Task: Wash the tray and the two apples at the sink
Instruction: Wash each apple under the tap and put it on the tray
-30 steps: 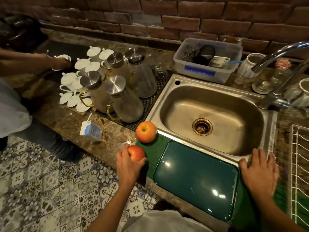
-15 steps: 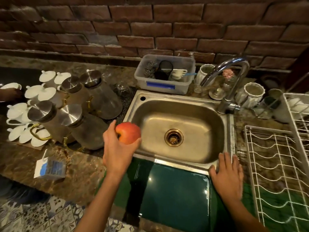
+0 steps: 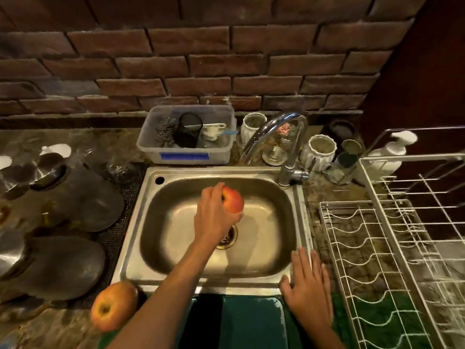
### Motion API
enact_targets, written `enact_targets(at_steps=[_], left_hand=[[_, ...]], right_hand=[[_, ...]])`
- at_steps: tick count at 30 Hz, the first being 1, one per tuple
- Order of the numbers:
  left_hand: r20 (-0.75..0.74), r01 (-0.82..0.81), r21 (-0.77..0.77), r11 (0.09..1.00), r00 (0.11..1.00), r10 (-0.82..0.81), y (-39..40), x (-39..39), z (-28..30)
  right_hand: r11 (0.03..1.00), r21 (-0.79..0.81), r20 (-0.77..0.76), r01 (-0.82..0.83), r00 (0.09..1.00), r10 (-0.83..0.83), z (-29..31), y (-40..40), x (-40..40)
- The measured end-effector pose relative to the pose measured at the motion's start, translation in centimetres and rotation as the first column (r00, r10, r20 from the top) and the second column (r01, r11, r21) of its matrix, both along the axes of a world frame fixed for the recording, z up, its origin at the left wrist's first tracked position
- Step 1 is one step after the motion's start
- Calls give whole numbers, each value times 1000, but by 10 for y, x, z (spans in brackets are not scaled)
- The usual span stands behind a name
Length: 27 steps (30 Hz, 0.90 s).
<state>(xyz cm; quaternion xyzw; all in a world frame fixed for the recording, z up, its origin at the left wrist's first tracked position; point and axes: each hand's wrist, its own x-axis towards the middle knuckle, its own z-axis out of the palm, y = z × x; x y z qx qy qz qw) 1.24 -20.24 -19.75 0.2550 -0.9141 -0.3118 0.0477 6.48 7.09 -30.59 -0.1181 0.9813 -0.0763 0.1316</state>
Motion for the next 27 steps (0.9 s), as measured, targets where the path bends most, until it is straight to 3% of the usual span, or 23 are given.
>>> enact_targets(at_steps=[3, 5, 8, 10, 16, 21, 27], left_hand=[[28, 10, 16, 1000, 1000, -10, 2, -9, -5], [26, 2, 18, 1000, 1000, -3, 1, -13, -6], [27, -6, 25, 1000, 1000, 6, -1, -15, -4], [29, -11, 31, 999, 1000, 10, -3, -14, -3], [32, -28, 54, 998, 999, 26, -5, -12, -3], [38, -39, 69, 997, 999, 37, -4, -10, -5], [48, -39, 84, 996, 998, 35, -3, -12, -6]], right_hand=[[997, -50, 9, 60, 998, -60, 6, -5, -2], [957, -244, -33, 159, 985, -172, 18, -17, -12], [717, -612, 63, 334, 924, -377, 51, -47, -57], [600, -700, 109, 386, 889, -445, 78, -67, -106], [375, -746, 291, 551, 776, -560, 108, -101, -226], [289, -677, 347, 677, 640, -686, 96, -90, -265], [391, -638, 305, 663, 684, -663, 84, -78, -272]])
